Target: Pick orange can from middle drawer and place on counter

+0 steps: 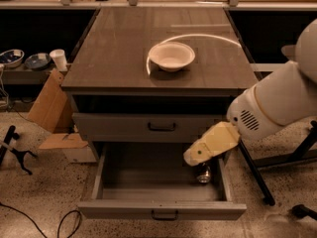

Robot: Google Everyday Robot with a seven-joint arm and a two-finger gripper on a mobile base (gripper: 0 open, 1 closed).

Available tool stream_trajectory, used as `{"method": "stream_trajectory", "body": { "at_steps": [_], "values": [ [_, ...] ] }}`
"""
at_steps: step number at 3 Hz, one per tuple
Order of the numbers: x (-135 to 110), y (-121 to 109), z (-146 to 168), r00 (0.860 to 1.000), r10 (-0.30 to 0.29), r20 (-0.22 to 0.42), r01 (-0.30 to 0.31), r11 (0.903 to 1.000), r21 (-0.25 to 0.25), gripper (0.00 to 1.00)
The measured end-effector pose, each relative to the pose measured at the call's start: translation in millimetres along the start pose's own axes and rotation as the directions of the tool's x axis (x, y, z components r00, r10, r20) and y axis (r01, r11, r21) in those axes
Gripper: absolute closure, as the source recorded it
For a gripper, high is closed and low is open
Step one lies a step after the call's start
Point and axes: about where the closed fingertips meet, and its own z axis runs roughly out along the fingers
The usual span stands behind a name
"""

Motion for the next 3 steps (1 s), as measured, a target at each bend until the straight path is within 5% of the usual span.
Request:
{"method": "stream_trajectory", "body": {
  "at_steps": [1, 3],
  "values": [
    [-1, 5, 37, 0.995, 0.096, 0.018, -0.096, 0.9952, -0.02, 0.0],
    [2, 8, 113, 0.988, 0.156, 0.006, -0.156, 0.9878, 0.005, 0.0]
  ]
}}
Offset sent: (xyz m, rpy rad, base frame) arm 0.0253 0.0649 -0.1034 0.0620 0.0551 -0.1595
